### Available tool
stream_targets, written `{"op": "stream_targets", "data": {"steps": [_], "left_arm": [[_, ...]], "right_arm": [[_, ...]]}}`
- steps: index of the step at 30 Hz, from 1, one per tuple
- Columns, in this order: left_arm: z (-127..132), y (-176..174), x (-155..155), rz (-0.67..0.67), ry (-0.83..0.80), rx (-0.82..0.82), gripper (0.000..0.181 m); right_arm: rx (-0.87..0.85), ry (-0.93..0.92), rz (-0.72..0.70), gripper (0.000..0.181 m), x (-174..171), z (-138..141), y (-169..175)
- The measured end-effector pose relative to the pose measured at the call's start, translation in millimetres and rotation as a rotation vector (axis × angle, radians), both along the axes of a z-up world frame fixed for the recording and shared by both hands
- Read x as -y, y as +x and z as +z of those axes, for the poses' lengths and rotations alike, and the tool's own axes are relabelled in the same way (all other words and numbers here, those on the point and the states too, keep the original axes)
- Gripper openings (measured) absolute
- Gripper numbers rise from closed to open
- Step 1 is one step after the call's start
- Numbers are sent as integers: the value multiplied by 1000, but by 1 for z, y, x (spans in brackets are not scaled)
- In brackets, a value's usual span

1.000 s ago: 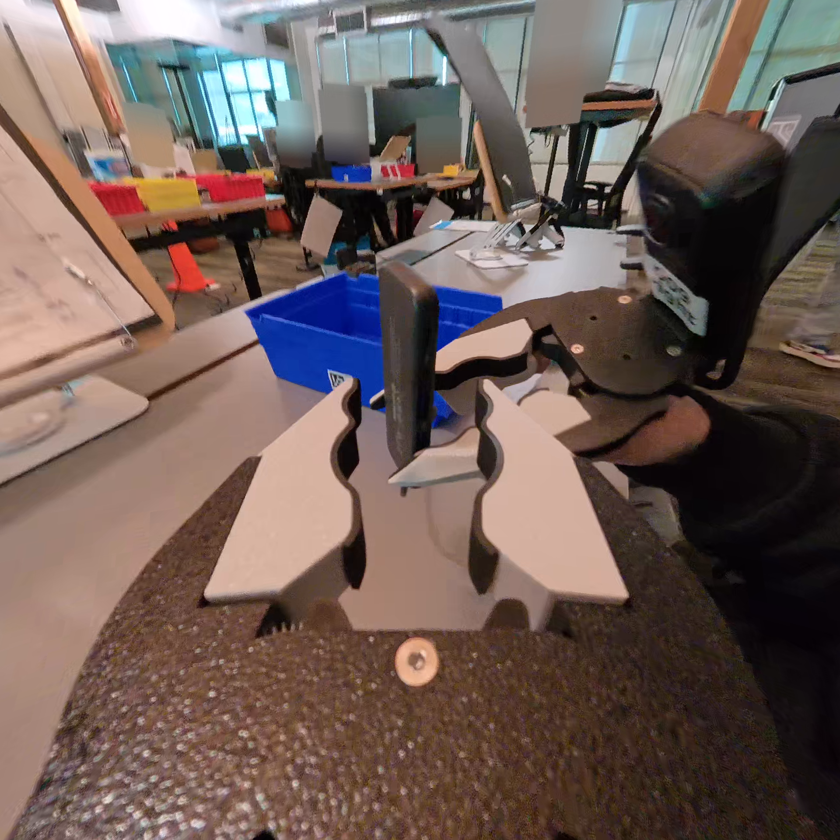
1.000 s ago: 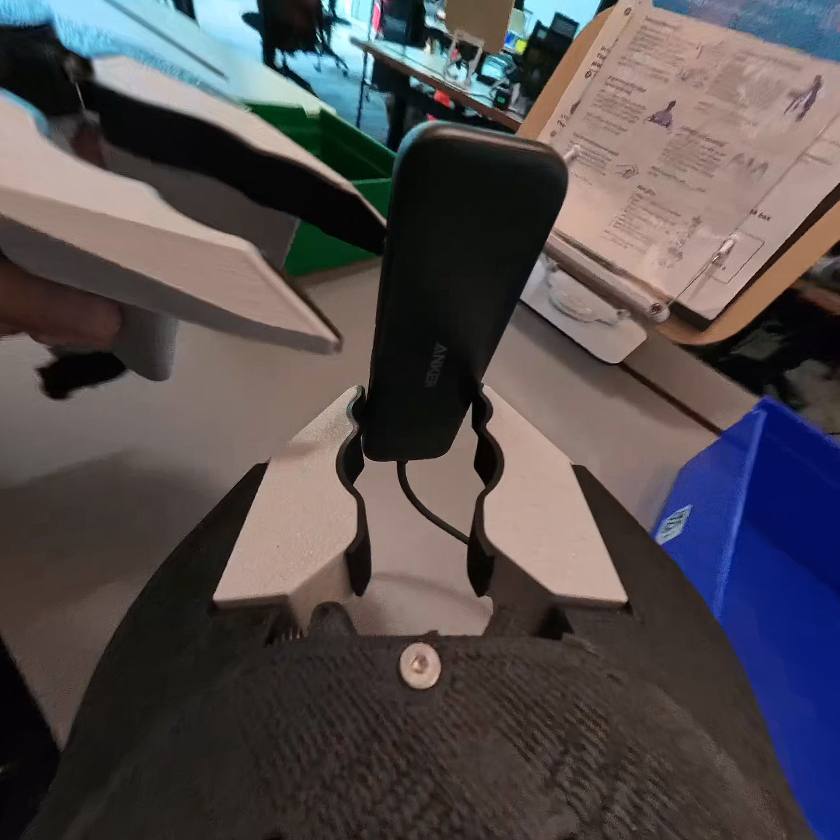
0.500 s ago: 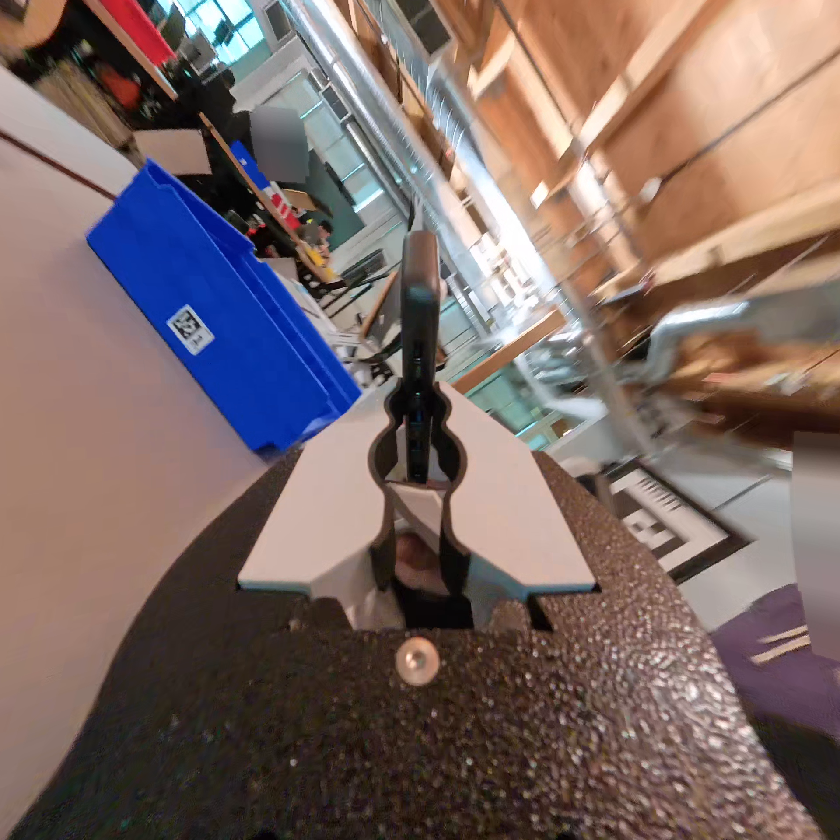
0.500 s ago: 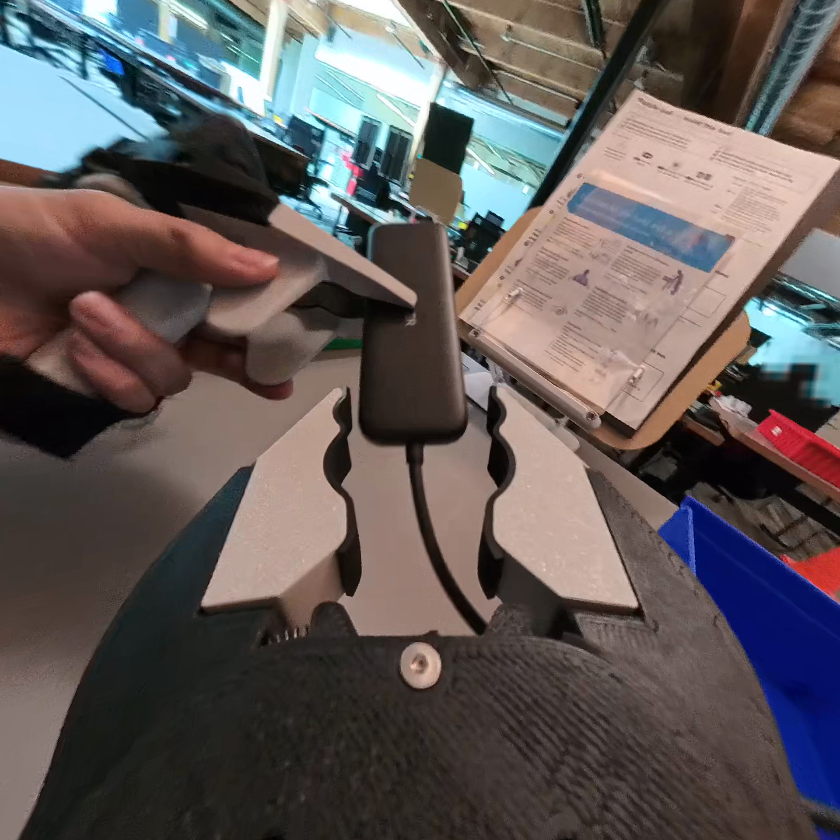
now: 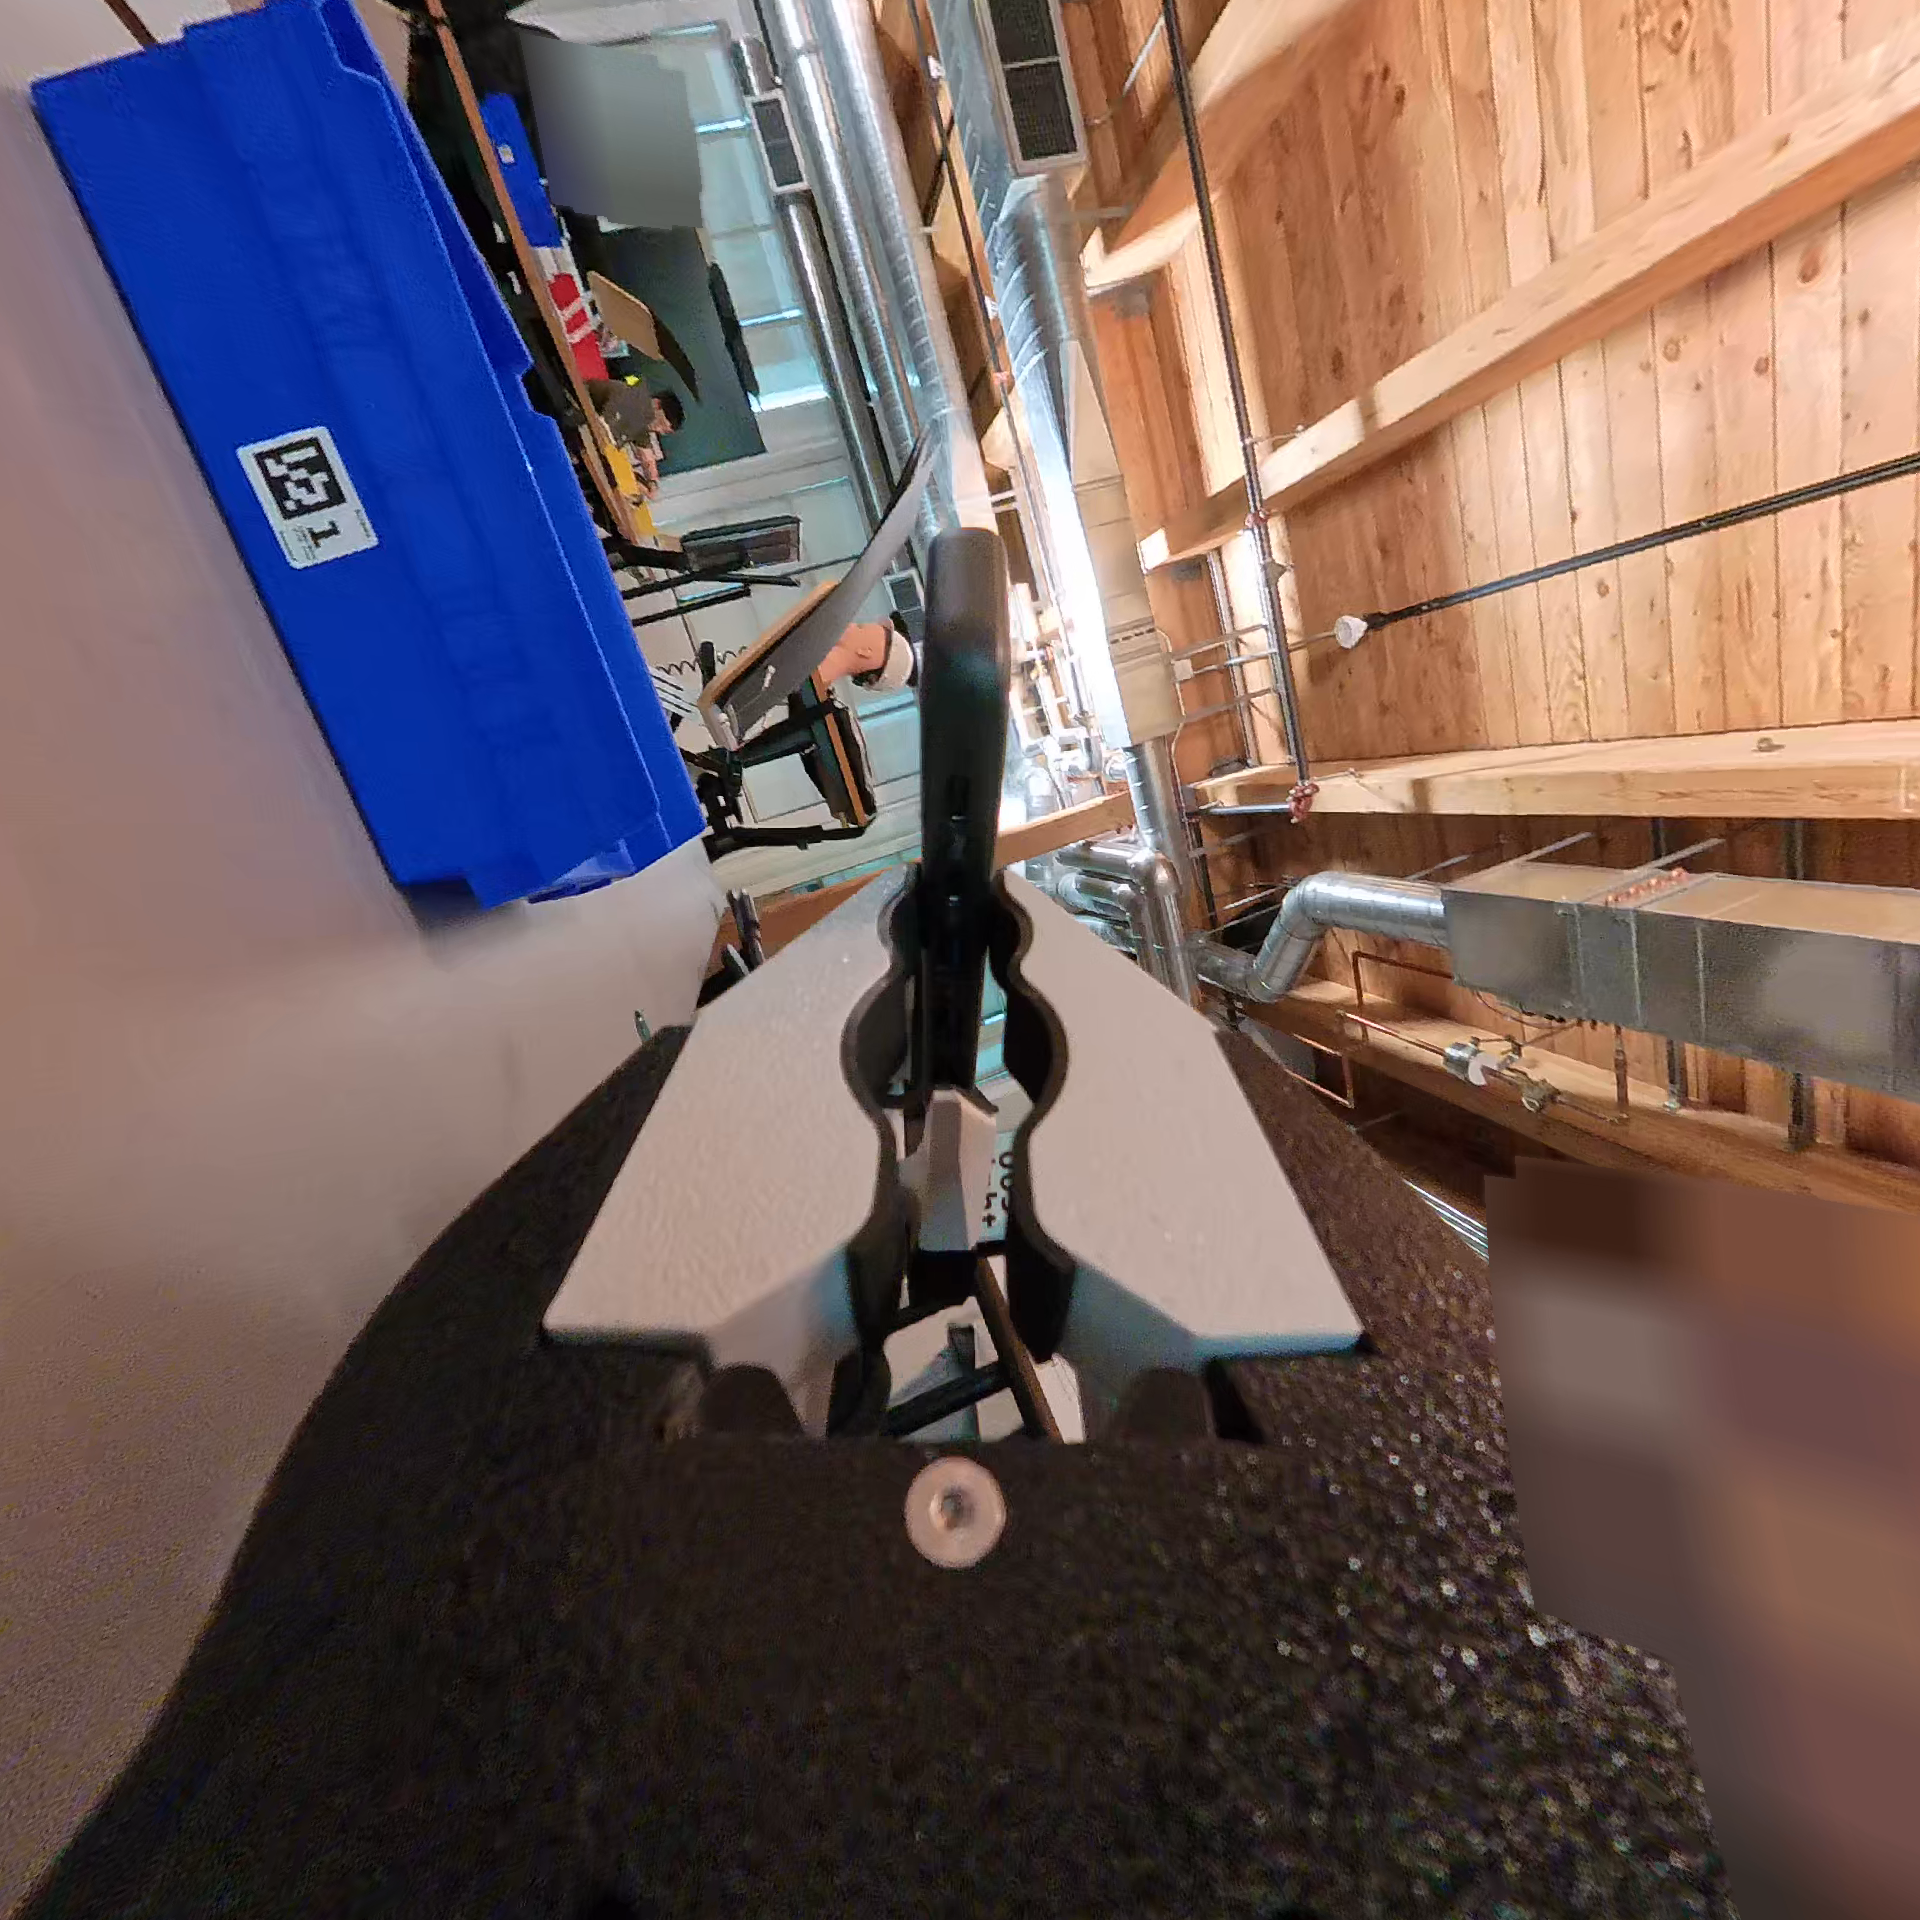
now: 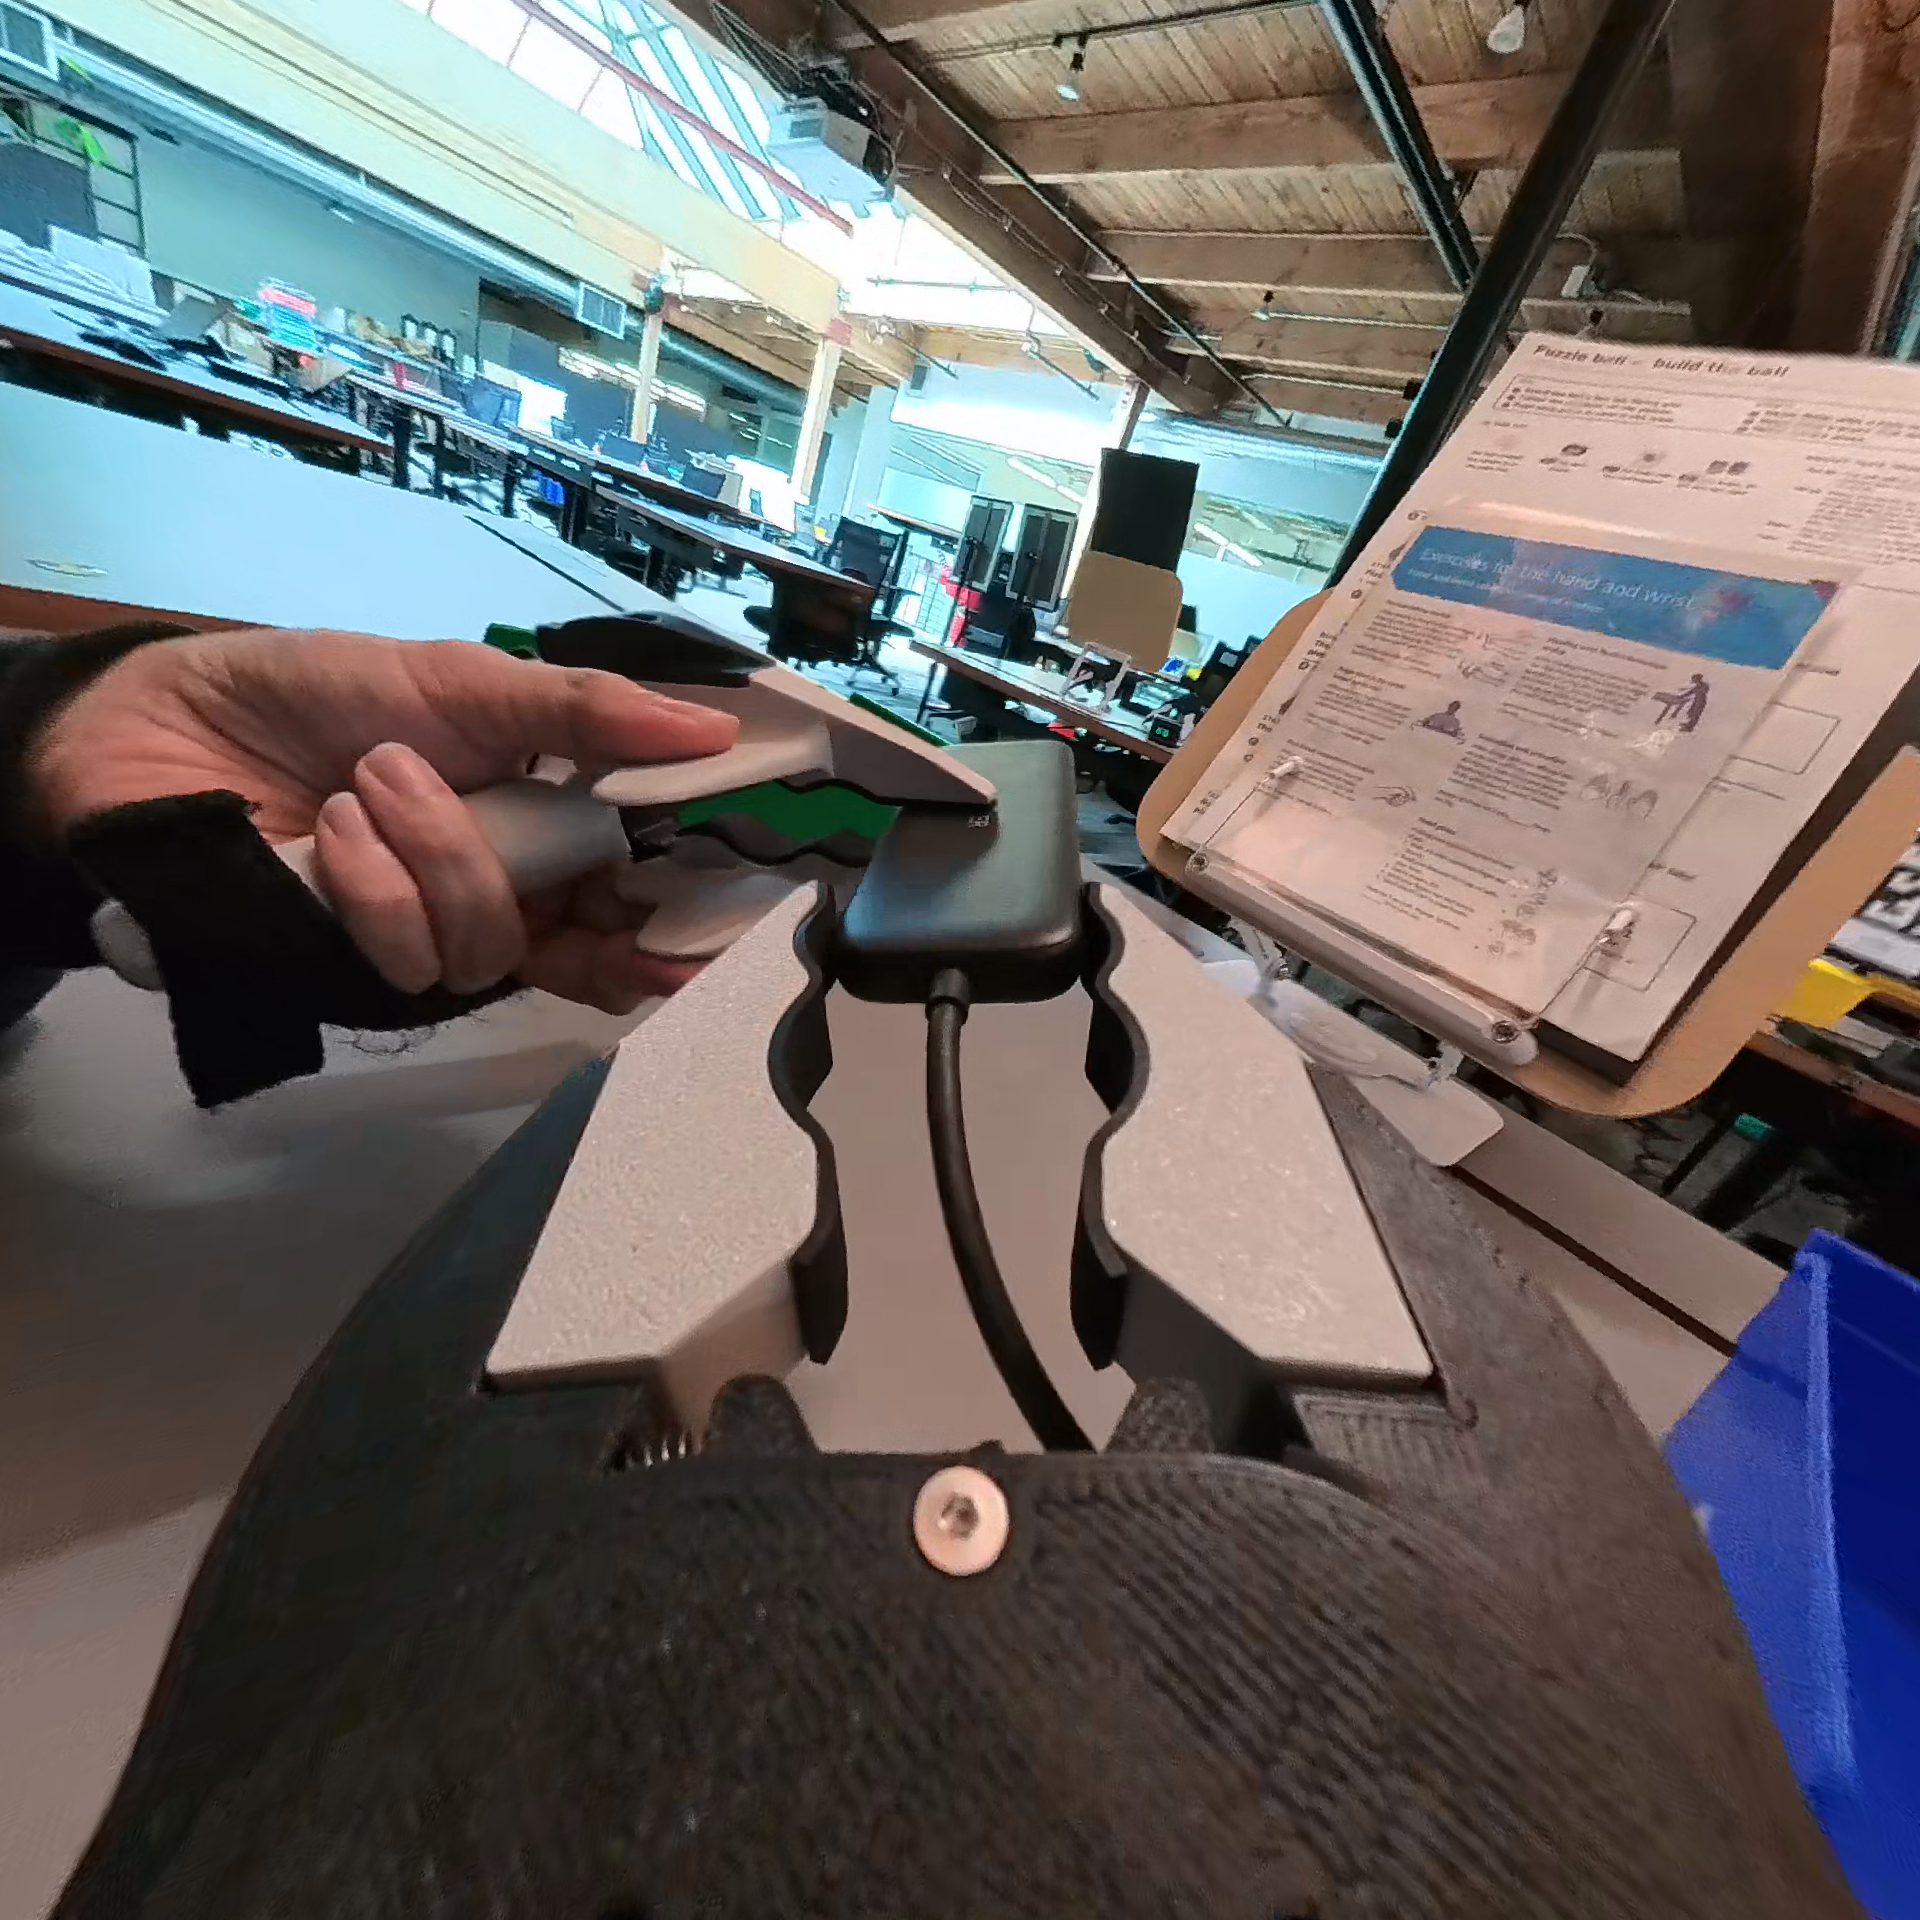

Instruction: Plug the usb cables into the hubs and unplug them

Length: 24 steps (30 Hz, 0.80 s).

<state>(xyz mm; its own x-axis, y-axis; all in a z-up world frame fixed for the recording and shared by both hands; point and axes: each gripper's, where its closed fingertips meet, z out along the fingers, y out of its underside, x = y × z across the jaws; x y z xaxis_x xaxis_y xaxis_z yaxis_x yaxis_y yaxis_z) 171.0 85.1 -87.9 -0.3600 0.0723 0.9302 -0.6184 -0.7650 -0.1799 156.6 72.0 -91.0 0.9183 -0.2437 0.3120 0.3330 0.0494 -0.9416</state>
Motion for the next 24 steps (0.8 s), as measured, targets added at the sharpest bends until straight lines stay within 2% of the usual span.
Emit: {"op": "stream_targets", "data": {"steps": [5, 15, 17, 20, 22, 24], "left_arm": [[0, 0, 2, -1, 4, -15, 9], [1, 2, -3, 54, 81, 33, 10], [1, 2, -7, 90, 205, 87, 13], [24, -3, -26, 267, 476, 295, 17], [37, -7, -34, 413, 807, 472, 23], [37, -11, -33, 502, 1203, 643, 36]], "right_arm": [[54, 12, -25, 45, 4, 1, -1], [4, 85, -75, 44, 3, 2, -4], [-89, 111, -50, 44, 3, 1, -1], [-363, 253, -47, 44, 20, 9, 21], [-508, 322, -54, 45, 31, 11, 36], [-590, 350, -47, 45, 37, 11, 43]]}}
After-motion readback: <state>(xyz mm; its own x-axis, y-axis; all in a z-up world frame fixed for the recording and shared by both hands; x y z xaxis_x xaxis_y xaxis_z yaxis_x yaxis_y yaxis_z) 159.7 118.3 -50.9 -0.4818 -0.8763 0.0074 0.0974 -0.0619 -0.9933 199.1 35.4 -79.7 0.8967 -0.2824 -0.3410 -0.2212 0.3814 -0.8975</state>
